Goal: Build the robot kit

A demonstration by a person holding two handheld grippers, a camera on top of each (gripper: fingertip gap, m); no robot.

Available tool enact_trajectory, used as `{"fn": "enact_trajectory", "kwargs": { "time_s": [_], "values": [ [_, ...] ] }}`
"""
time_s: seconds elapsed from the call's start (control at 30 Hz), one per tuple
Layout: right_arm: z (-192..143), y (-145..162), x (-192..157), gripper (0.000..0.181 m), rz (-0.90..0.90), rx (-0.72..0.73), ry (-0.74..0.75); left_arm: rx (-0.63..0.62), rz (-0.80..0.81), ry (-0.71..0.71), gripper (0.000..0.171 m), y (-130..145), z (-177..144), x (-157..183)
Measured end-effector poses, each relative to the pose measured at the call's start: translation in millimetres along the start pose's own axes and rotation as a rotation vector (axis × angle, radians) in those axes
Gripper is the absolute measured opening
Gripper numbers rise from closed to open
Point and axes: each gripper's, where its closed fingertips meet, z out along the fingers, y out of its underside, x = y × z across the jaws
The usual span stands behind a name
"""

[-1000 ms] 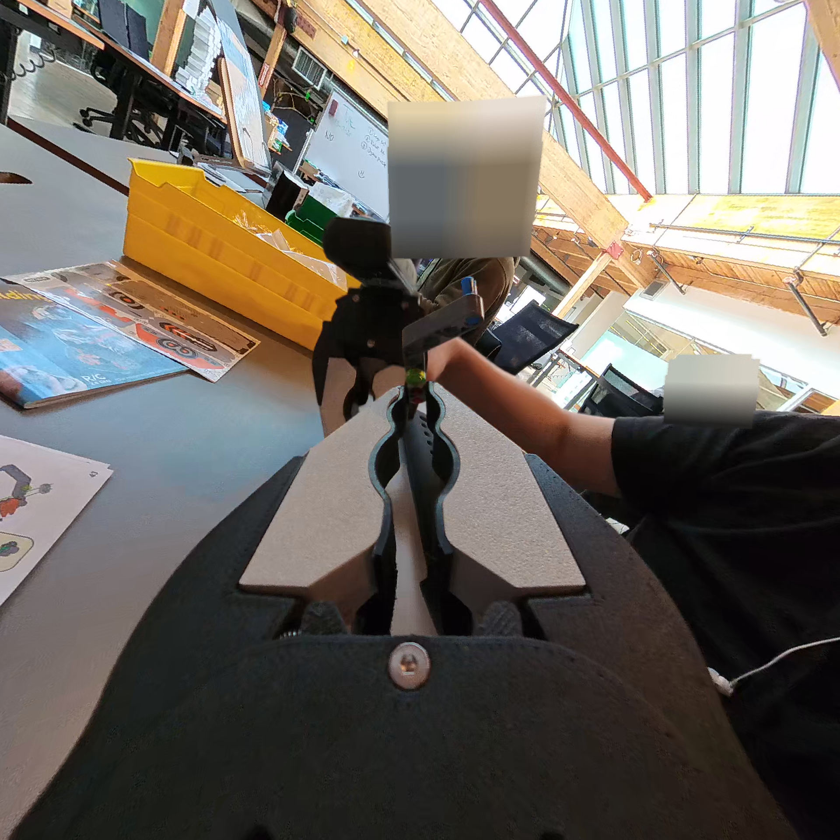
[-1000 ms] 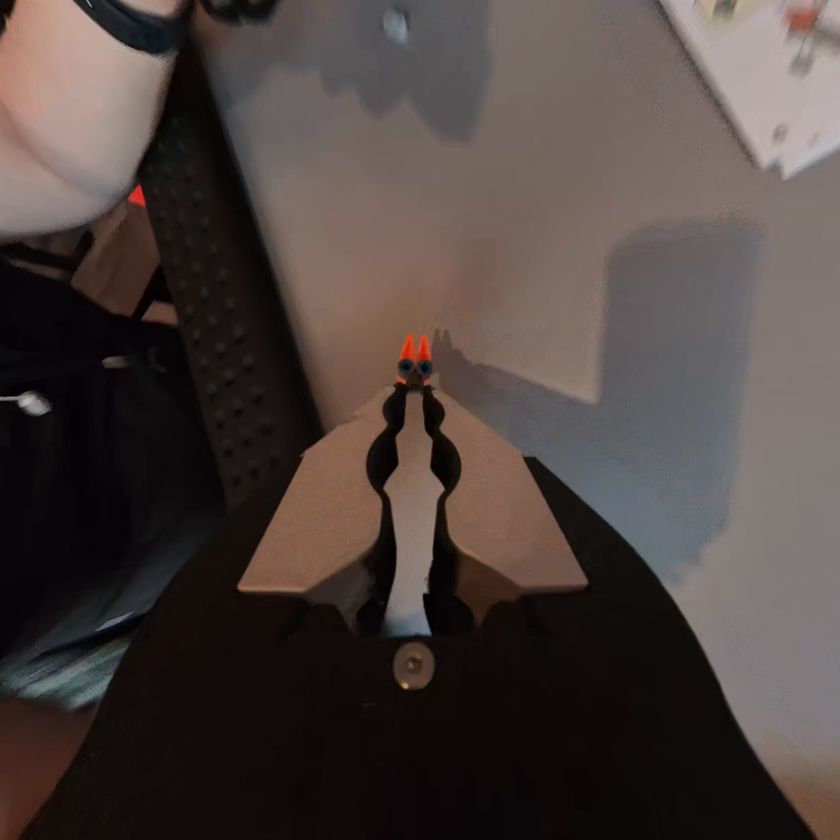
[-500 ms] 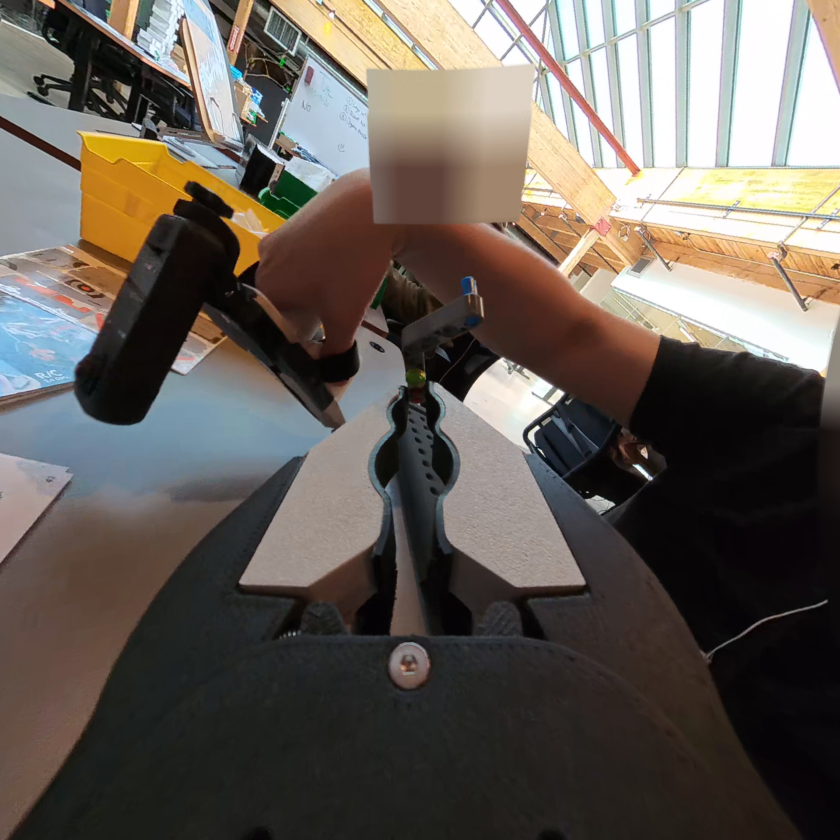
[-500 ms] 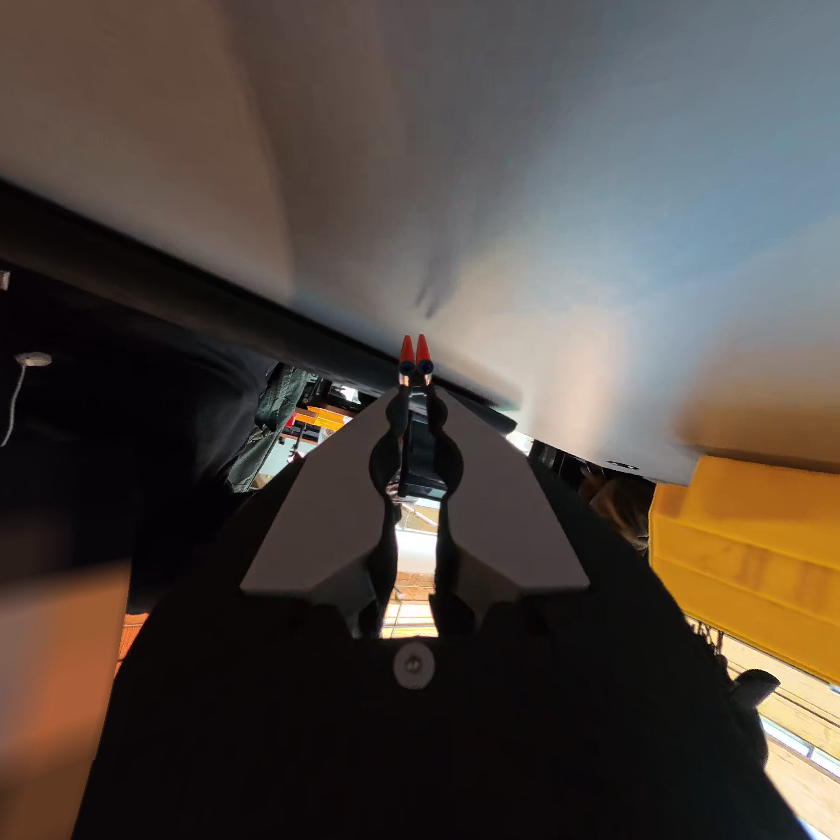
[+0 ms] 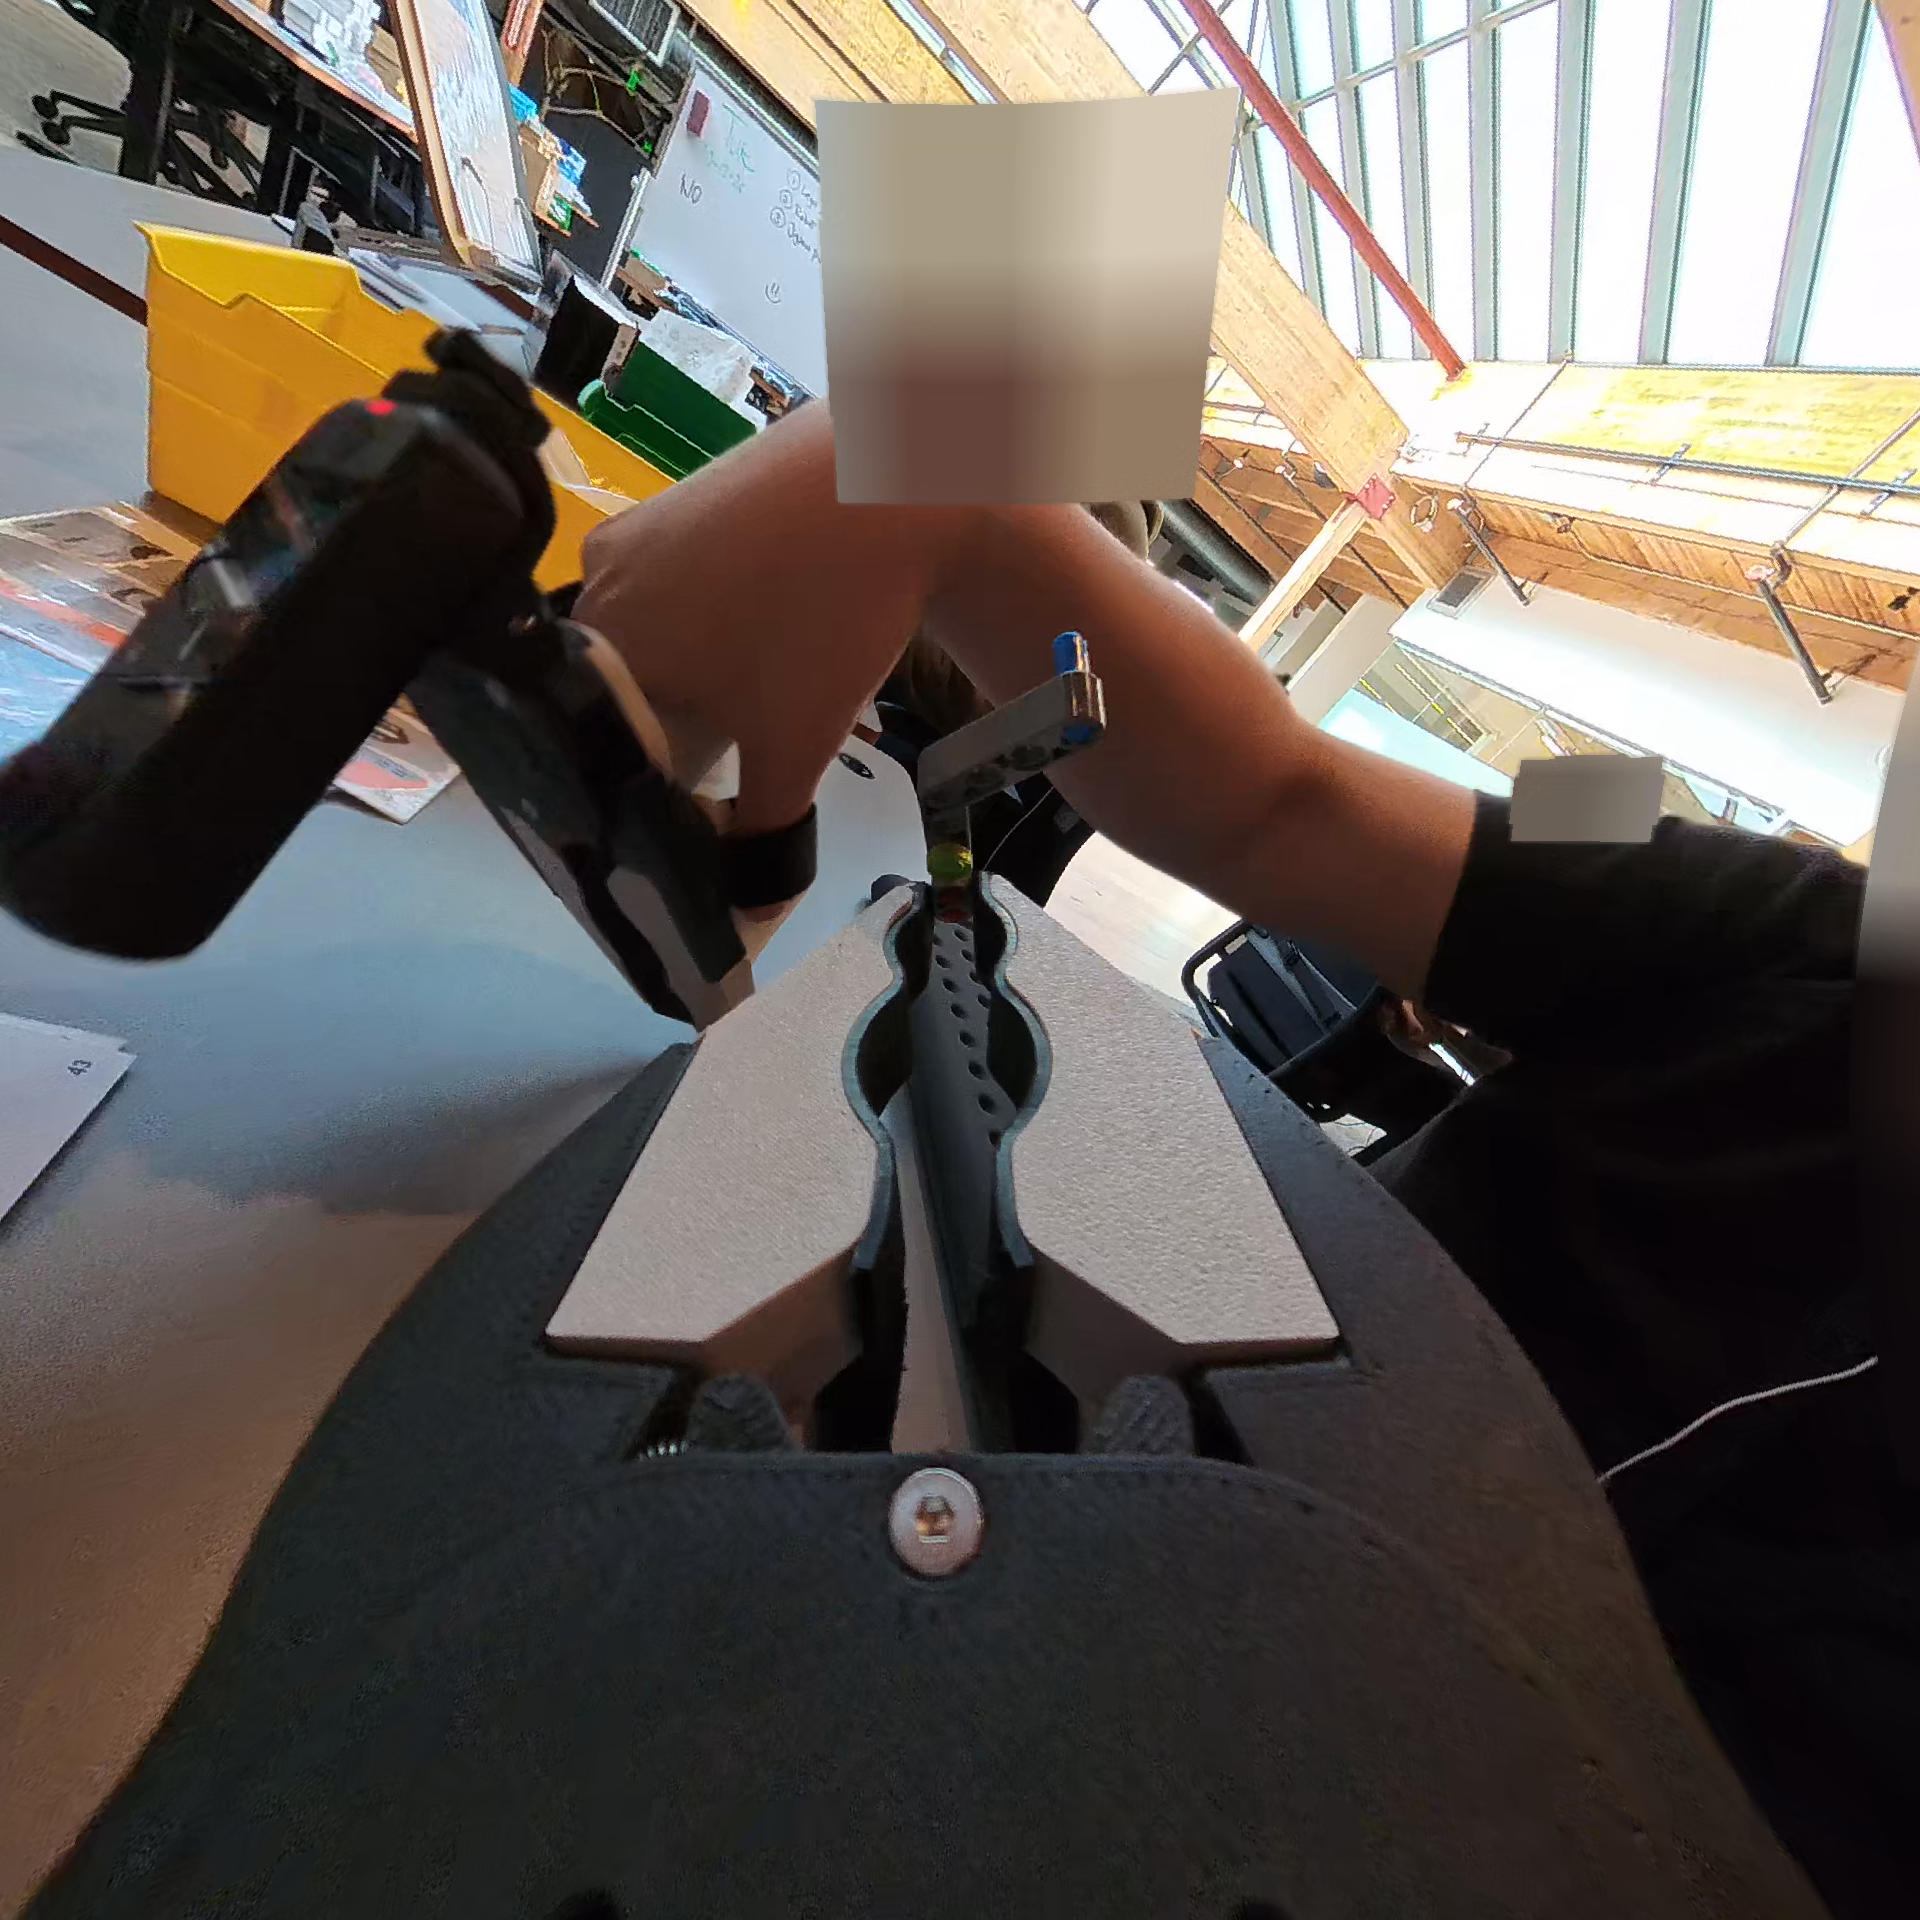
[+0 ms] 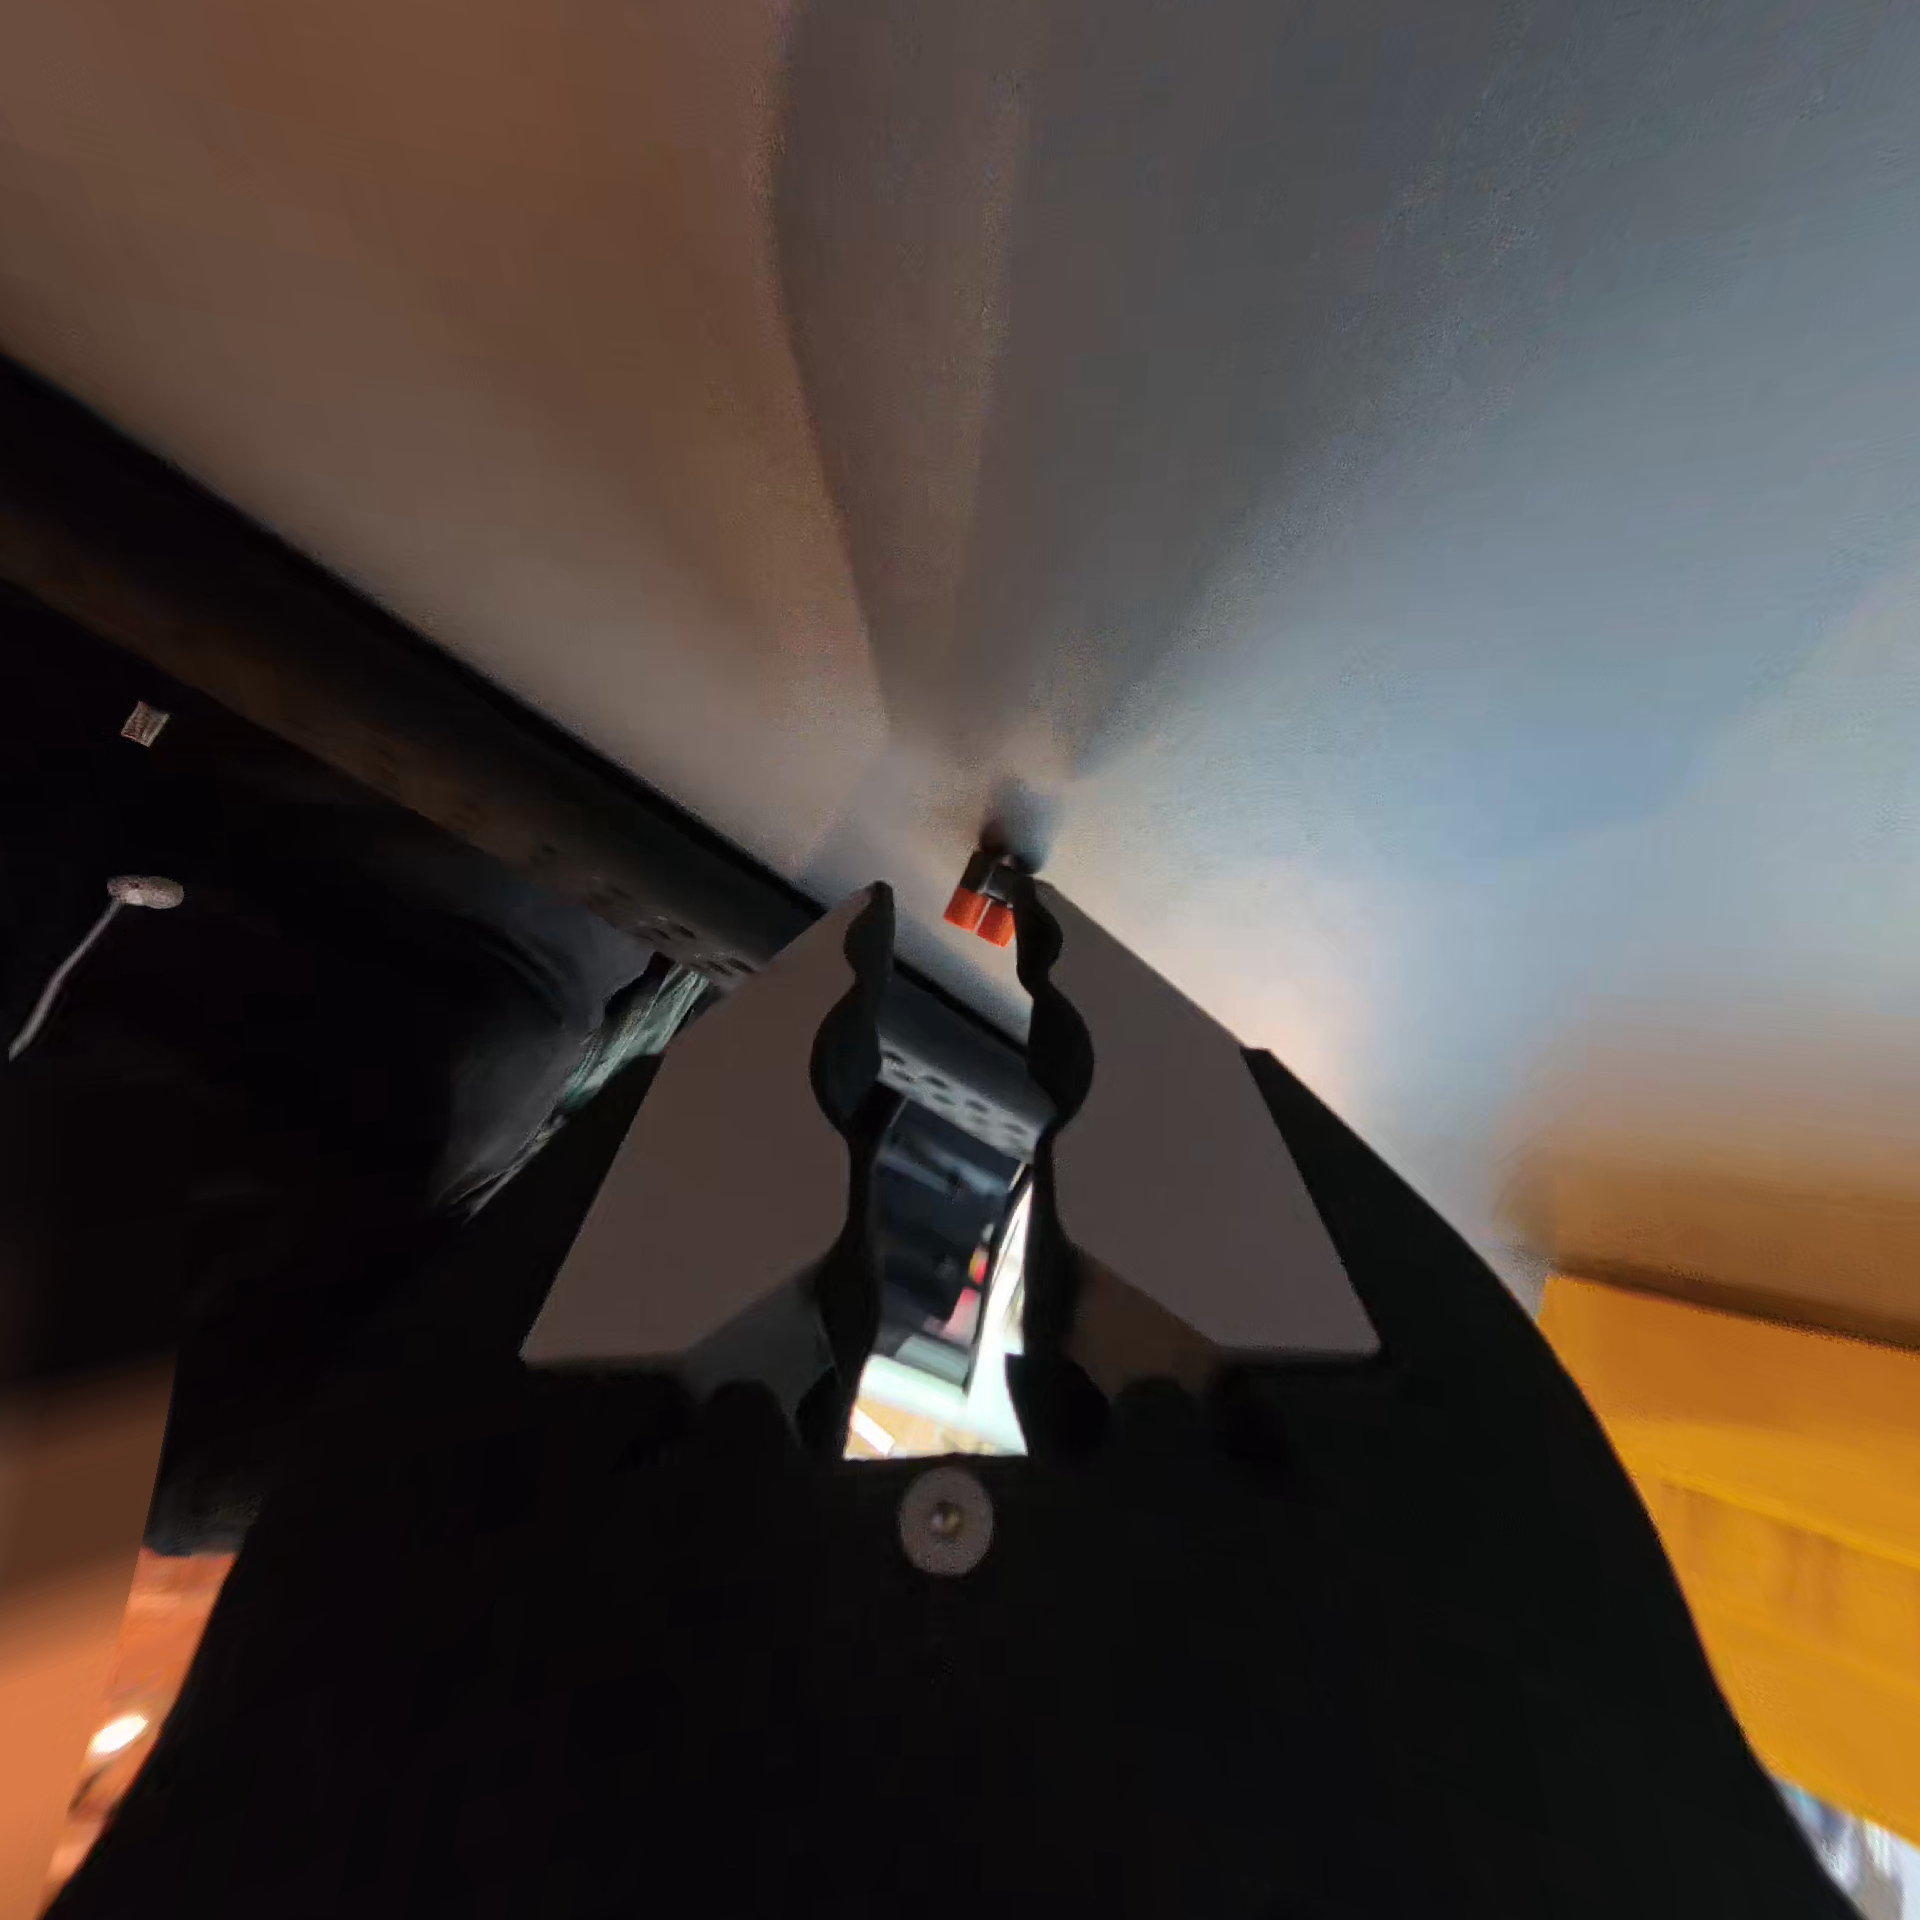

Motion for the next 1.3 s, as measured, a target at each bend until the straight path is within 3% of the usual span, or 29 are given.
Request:
{"fn": "enact_trajectory", "kwargs": {
  "time_s": [0.1,0.23,0.3,0.33,0.43,0.57,0.7,0.8,0.9,1.03,1.1,1.2,1.23,1.3],
  "values": [
    [-18,-3,8,0.023,-0.205,0.350,0.043,0.006,-0.005,0.004,0.005,-1,-1,0],
    [-56,0,9,0.022,-0.592,1.122,0.171,0.016,-0.001,0.008,0.005,-3,-1,2],
    [-48,14,9,0.026,-0.775,1.320,0.282,0.012,0.002,0.014,0.005,-3,0,2],
    [-39,17,14,0.031,-0.782,1.324,0.290,0.007,0.001,0.015,0.005,-2,1,2],
    [-17,28,2,0.040,-0.757,1.264,0.011,-0.010,-0.008,-0.001,0.005,3,2,-3],
    [5,20,18,0.035,-0.819,1.209,0.172,-0.017,-0.015,-0.009,0.005,4,2,-6],
    [1,17,20,0.032,-0.887,1.221,0.233,-0.025,-0.029,-0.003,0.005,6,3,-7],
    [11,19,13,0.007,-0.899,1.114,0.140,-0.044,-0.028,-0.016,0.005,10,4,-10],
    [21,18,8,0.009,-0.853,1.031,0.063,-0.054,-0.037,-0.027,0.005,13,4,-13],
    [15,12,11,0.015,-0.784,1.123,0.131,-0.049,-0.047,-0.030,0.005,12,3,-16],
    [8,11,16,0.030,-0.629,1.203,0.137,-0.047,-0.050,-0.032,0.005,12,2,-16],
    [0,13,8,0.054,-0.315,1.370,0.005,-0.040,-0.055,-0.032,0.005,11,1,-17],
    [-2,15,4,0.053,-0.242,1.425,-0.020,-0.038,-0.055,-0.031,0.005,10,1,-17],
    [-9,21,9,0.051,-0.145,1.489,0.103,-0.037,-0.057,-0.027,0.005,10,2,-16]
  ]
}}
